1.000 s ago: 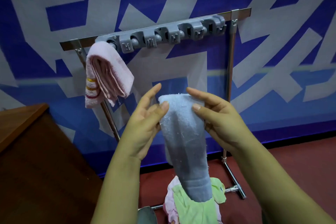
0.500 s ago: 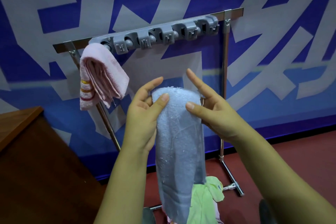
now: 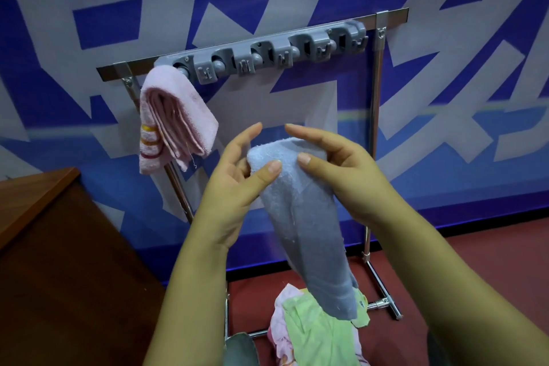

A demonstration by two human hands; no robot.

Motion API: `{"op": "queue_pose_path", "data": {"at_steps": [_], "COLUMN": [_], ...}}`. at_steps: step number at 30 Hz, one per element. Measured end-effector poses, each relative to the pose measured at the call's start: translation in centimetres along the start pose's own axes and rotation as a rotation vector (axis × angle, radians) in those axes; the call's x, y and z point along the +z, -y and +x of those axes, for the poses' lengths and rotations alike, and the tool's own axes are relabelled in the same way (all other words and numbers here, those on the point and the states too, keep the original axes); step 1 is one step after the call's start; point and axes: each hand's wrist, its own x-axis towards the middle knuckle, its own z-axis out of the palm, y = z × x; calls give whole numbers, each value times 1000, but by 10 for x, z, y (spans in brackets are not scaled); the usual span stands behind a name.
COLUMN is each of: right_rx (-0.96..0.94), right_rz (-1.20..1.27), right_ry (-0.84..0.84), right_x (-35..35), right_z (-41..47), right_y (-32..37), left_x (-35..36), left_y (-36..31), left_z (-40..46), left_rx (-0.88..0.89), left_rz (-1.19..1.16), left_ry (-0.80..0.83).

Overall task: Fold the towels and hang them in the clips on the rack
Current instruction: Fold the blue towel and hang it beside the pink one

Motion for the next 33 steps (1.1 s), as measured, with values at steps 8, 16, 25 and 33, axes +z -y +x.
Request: {"op": "queue_pose_path", "data": {"at_steps": [8, 16, 25, 33], "right_rx": [-144, -237, -461, -556], "right_rz": [-366, -505, -767, -801], "right_ry": [42, 77, 50, -17], "right_x": [-8, -18, -16, -23], "right_z": [9, 14, 13, 11], "right_y": [20, 33, 33, 39], "left_x": [0, 9, 7, 13], "left_y": [-13, -22, -27, -35], "left_z": [10, 17, 15, 18], "left_rx": [157, 249, 426, 441], "left_rz": [-1, 21, 182, 57], "left_ry": [-55, -49, -106, -25]}}
